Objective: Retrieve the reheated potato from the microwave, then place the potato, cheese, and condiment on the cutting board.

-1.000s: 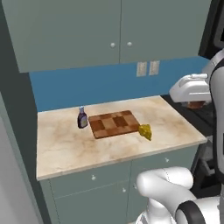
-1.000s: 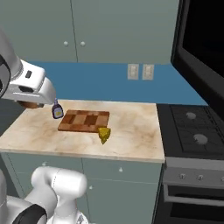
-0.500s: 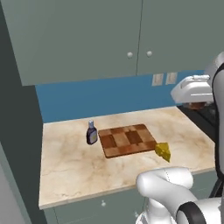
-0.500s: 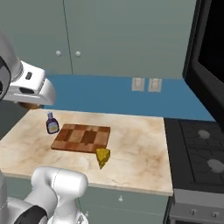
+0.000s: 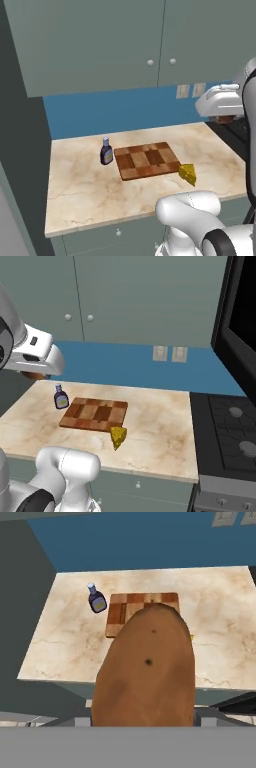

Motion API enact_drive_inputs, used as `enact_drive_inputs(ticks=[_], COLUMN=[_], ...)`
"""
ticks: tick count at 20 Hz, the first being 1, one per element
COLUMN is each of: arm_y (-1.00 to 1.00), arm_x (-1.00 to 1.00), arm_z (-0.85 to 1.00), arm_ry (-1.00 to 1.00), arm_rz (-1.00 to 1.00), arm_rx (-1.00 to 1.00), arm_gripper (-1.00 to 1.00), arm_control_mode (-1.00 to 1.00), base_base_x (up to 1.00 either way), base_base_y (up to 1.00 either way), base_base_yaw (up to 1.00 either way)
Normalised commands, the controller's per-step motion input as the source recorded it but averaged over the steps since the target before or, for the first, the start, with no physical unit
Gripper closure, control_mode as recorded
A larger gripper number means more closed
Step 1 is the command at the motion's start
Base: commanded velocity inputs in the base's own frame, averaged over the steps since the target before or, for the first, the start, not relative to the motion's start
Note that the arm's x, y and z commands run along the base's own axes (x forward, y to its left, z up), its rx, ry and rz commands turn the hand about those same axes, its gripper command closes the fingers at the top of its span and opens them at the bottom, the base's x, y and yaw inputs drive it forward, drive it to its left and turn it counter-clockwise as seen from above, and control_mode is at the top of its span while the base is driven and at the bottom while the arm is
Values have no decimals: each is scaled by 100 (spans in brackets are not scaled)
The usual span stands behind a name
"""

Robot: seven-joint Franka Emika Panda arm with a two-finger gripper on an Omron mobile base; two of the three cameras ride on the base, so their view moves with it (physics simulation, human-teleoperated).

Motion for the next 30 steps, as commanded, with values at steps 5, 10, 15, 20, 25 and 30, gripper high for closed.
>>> enact_drive_inputs(ticks=[5, 10, 15, 20, 25, 30], arm_y=[16, 20, 8, 6, 1, 0], arm_x=[30, 43, 52, 65, 84, 85], arm_z=[-39, -87, -90, -90, -71, -46], arm_ry=[0, 6, 10, 6, 1, 0], arm_rz=[3, 3, 1, 0, 0, 0], arm_rx=[0, 0, 0, 0, 0, 0], arm_gripper=[100, 100, 100, 100, 100, 100], arm_control_mode=[-100, -100, -100, -100, -100, -100], base_base_x=[8, 0, 0, 0, 0, 0], base_base_y=[5, 0, 0, 0, 0, 0], base_base_yaw=[1, 0, 0, 0, 0, 0])
